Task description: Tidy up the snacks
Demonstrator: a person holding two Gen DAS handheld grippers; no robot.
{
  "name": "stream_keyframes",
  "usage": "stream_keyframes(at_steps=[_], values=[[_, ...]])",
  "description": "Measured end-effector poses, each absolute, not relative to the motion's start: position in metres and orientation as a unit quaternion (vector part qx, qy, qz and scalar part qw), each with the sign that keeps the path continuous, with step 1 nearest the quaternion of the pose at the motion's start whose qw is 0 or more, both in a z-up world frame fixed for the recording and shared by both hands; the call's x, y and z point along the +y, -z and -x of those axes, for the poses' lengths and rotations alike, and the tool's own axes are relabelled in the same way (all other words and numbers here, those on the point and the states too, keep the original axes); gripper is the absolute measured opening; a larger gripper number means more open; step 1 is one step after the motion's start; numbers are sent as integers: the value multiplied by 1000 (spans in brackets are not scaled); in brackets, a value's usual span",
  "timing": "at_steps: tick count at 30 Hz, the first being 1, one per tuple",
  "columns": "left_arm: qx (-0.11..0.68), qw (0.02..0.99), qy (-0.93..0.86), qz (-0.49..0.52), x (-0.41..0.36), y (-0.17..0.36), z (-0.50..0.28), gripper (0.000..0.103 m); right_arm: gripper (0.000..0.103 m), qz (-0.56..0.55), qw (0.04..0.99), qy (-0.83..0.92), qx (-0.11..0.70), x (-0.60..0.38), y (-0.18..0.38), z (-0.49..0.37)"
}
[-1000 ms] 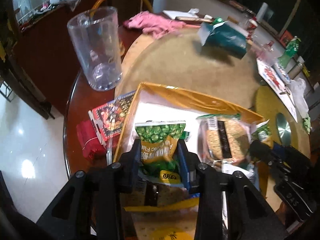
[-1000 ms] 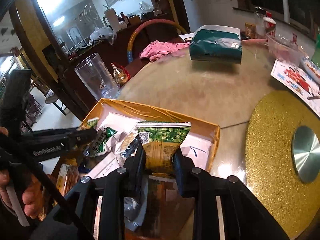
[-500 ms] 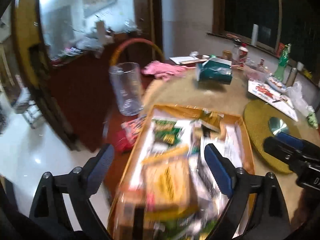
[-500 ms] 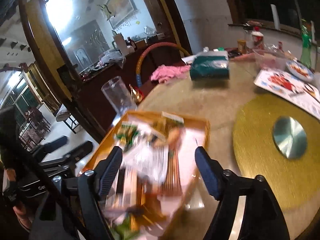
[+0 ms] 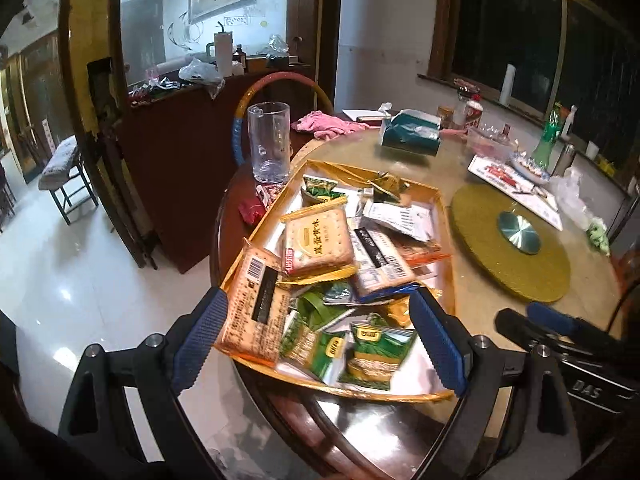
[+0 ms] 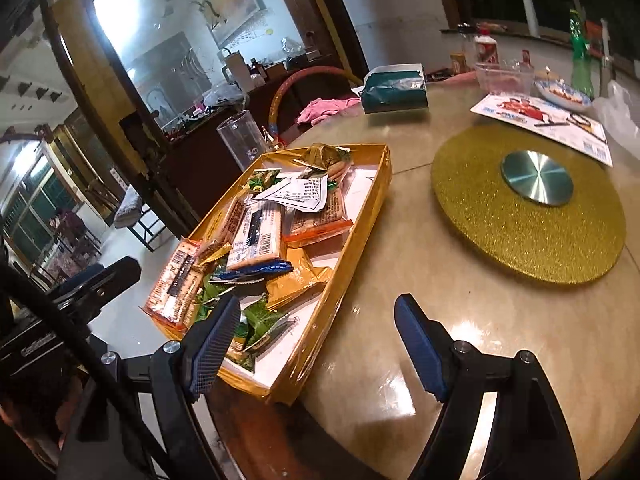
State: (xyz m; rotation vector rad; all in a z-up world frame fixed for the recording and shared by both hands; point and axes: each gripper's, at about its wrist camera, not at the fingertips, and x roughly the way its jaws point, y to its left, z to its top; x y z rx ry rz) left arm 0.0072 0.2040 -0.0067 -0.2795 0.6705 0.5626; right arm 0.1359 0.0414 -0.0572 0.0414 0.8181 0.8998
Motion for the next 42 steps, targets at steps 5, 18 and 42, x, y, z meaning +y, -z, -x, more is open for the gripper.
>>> stream_keyframes(at_steps=[5, 18, 42], values=[[349, 887, -284, 101, 191, 14, -12, 93, 80, -15, 820, -420, 389, 44, 60, -129], [365, 878, -303, 66, 190, 36, -11, 93, 80, 15, 829, -407, 384, 52, 65, -114], [390, 869, -301, 51, 195, 41, -19, 93, 80, 18, 827, -413, 381, 67, 63, -111]])
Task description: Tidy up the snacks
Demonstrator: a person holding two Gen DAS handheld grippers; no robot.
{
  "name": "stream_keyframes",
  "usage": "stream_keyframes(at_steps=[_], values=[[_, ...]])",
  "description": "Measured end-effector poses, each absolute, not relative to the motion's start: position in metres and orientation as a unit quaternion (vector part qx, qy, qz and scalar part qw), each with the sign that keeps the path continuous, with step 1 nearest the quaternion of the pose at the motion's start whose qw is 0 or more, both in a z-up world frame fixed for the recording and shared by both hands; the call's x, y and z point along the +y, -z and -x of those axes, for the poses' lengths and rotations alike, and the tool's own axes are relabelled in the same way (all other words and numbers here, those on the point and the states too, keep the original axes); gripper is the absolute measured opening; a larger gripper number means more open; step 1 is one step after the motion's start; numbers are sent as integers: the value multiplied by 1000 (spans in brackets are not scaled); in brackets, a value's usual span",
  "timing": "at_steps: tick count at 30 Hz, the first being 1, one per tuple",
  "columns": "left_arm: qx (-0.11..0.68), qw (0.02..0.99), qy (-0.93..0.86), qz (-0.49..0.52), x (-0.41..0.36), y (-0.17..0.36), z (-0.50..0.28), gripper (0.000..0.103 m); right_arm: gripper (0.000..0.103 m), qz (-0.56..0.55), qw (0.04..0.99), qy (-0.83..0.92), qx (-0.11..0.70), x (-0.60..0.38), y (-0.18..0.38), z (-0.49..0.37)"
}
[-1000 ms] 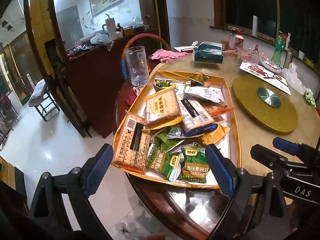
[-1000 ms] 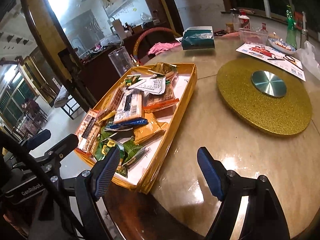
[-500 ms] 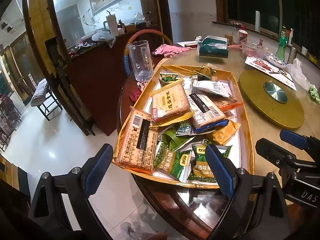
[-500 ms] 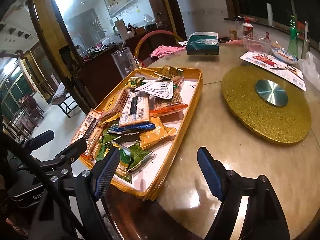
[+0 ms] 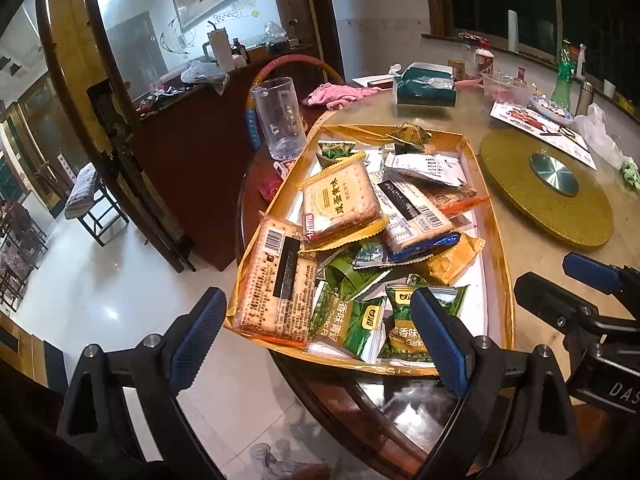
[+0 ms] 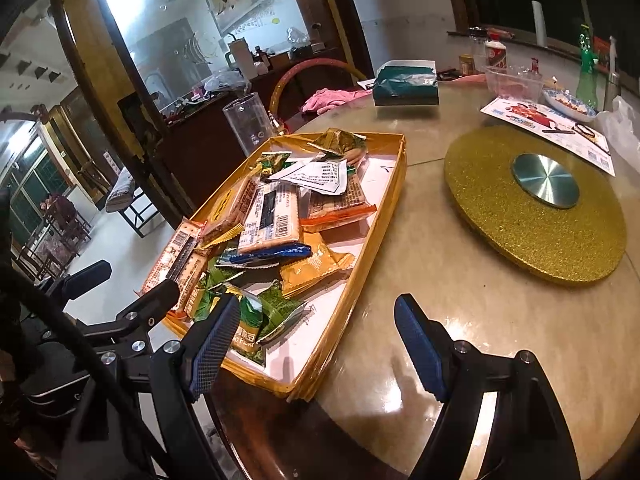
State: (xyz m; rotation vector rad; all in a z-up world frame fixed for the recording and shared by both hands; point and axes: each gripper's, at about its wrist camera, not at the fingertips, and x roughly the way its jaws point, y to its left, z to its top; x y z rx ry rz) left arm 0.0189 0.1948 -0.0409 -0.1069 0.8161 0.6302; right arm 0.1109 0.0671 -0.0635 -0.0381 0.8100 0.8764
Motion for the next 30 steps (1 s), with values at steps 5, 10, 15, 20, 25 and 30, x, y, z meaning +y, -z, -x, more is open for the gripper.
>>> stream_keyframes(at_steps=[5, 10, 15, 20, 25, 30], values=[[390, 870, -298, 51, 193, 40, -19, 93, 80, 18, 829, -413, 377, 68, 61, -108], [390, 870, -297, 50, 192, 40, -19, 93, 80, 18, 831, -411, 376, 69, 60, -108], [392, 869, -297, 50, 192, 42, -20, 93, 80, 24, 834, -402, 377, 71, 61, -108], [394, 867, -300, 54, 199, 44, -18, 93, 80, 27, 840, -395, 370, 71, 58, -106], [390, 867, -303, 57, 203, 44, -17, 93, 80, 29, 842, -392, 370, 73, 60, -107], [388, 866, -311, 54, 206, 44, -16, 93, 80, 39, 843, -392, 367, 77, 61, -103]])
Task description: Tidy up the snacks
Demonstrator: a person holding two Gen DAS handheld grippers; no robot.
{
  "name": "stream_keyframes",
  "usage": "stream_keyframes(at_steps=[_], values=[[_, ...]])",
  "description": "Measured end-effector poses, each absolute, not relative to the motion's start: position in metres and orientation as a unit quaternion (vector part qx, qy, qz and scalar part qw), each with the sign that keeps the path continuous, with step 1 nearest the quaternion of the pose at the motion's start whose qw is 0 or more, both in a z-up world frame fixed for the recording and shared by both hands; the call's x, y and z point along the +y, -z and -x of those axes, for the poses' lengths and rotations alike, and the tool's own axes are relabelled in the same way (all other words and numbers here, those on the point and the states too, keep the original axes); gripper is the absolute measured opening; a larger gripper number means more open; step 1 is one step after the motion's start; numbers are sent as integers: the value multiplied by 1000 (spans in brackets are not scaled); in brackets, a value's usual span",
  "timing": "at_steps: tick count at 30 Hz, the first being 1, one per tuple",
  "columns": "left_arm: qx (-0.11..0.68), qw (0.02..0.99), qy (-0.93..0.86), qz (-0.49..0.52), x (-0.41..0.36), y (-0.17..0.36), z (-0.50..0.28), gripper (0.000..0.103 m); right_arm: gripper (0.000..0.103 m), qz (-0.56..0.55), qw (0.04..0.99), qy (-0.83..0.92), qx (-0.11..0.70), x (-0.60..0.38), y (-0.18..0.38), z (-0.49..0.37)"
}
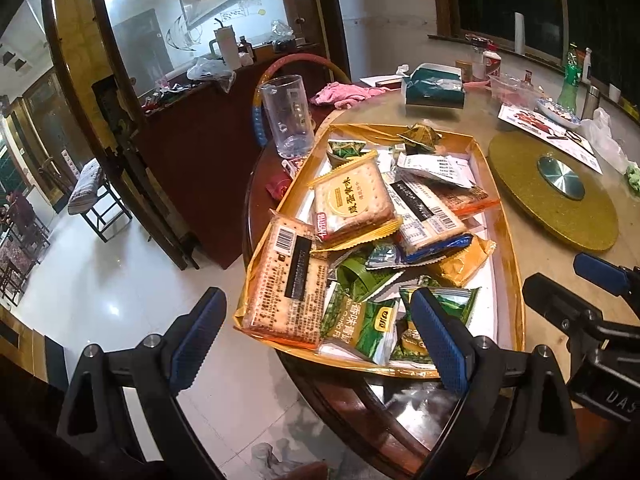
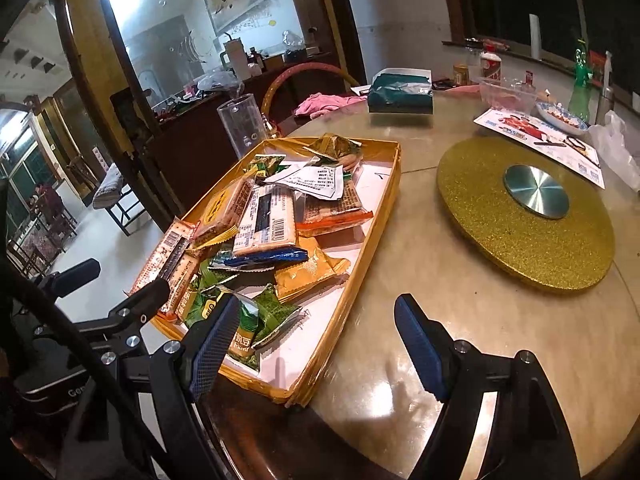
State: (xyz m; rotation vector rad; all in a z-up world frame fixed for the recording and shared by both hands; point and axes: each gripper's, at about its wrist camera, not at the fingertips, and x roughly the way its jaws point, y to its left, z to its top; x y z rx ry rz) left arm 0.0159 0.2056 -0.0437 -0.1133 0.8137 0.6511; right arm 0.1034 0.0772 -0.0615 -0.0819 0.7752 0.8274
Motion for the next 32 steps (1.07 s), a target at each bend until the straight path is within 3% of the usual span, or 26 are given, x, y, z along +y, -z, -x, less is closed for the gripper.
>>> stream_keyframes(at_steps=[32], values=[[403, 863, -301, 49, 212, 56, -18, 93, 80, 45, 836, -394, 380, 87, 72, -104]])
